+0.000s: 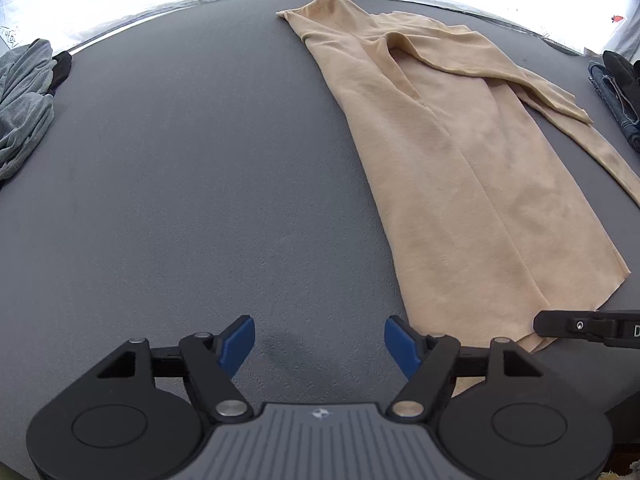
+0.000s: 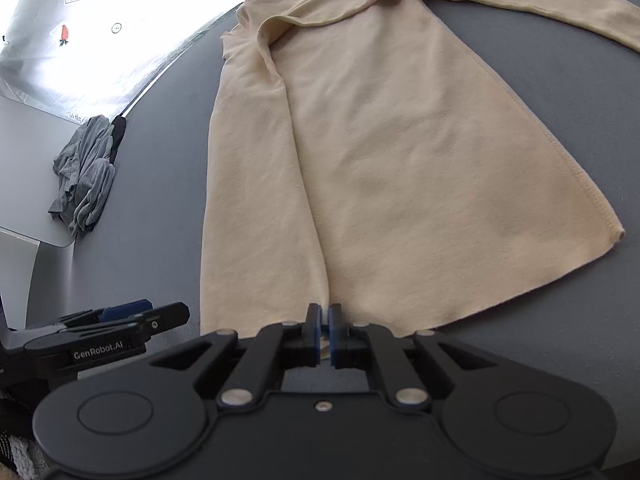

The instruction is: Fold clothes

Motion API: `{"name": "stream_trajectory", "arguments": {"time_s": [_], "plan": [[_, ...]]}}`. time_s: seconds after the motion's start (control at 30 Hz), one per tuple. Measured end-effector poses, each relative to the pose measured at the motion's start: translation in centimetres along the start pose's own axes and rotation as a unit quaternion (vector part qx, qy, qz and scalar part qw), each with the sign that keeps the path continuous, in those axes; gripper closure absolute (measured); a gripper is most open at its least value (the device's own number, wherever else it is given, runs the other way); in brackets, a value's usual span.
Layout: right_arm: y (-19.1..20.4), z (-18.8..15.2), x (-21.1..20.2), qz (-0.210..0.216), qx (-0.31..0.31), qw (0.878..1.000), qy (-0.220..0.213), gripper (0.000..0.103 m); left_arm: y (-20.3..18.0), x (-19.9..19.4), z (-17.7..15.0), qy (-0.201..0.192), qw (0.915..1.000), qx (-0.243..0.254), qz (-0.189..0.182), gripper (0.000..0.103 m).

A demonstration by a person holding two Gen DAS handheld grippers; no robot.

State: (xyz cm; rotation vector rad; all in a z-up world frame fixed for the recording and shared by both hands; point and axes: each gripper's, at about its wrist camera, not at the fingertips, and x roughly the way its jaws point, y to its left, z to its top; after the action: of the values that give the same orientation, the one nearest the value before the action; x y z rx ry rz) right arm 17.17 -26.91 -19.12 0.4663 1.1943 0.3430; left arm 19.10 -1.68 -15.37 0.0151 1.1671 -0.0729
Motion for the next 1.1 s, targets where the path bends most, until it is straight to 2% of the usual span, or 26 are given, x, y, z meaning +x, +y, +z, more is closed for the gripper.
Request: {"name": "stream_trajectory", "arguments": {"time_s": [0.07, 0.1, 0.13, 0.2, 0.3, 0.33, 0.37, 0.4, 0.5, 0.63, 0.73, 0.9, 1.0, 1.1], "plan": [[-0.1, 0.1, -0.7, -0.002, -0.008, 1.0, 0.0, 0.08, -0.1, -0.1, 0.6, -0.01, 0.9999, 0.001, -0.008, 0.024], [-0.1, 0.2, -1.1, -0.006, -0.01, 1.0, -0.004, 0.073, -0.2, -0.2, 0.9, -0.015, 0.9998, 0.002, -0.011, 0.019], [-0.2, 0.4, -1.6, -0.012, -0.011, 1.0, -0.014, 0.059, -0.3, -0.2, 1.3, -0.022, 0.9997, 0.003, -0.014, 0.017], [-0.9, 1.0, -3.0, -0.019, -0.011, 0.999, -0.041, 0.057, -0.5, -0.4, 2.2, -0.036, 0.9991, 0.007, -0.022, 0.007], [-2.0, 2.4, -4.9, -0.029, -0.005, 0.996, -0.087, 0.05, -0.9, -0.6, 3.9, -0.058, 0.9977, 0.015, -0.033, 0.004], [-2.5, 3.0, -5.1, -0.038, -0.005, 0.994, -0.099, 0.042, -1.1, -0.7, 4.6, -0.064, 0.9971, 0.019, -0.035, 0.003], [-3.0, 3.7, -5.4, -0.047, -0.004, 0.993, -0.111, 0.029, -1.3, -0.6, 5.1, -0.069, 0.9967, 0.022, -0.038, 0.0], [-3.4, 4.3, -5.7, -0.056, -0.004, 0.991, -0.123, 0.026, -1.4, -0.5, 6.1, -0.072, 0.9962, 0.026, -0.041, 0.0], [-4.4, 6.5, -5.9, -0.071, -0.011, 0.987, -0.147, 0.026, -1.8, 0.1, 8.6, -0.076, 0.9955, 0.028, -0.051, 0.0], [-6.0, 10.4, -6.0, -0.093, -0.018, 0.98, -0.177, 0.021, -2.0, 2.0, 13.1, -0.078, 0.9946, 0.012, -0.068, 0.0], [-7.4, 13.8, -5.8, -0.116, -0.014, 0.974, -0.193, 0.018, -2.3, 3.9, 17.0, -0.081, 0.9955, 0.009, -0.048, 0.0], [-11.6, 20.4, -5.1, -0.162, 0.021, 0.961, -0.224, 0.018, -2.6, 7.6, 24.1, -0.086, 0.9956, -0.007, -0.036, 0.0], [-14.8, 24.3, -4.4, -0.192, 0.046, 0.952, -0.233, 0.018, -3.1, 10.2, 27.8, -0.088, 0.9958, 0.007, -0.024, 0.0], [-18.1, 27.4, -3.3, -0.213, 0.057, 0.948, -0.231, 0.023, -3.2, 13.1, 30.5, -0.081, 0.9964, 0.021, -0.007, 0.0]]}}
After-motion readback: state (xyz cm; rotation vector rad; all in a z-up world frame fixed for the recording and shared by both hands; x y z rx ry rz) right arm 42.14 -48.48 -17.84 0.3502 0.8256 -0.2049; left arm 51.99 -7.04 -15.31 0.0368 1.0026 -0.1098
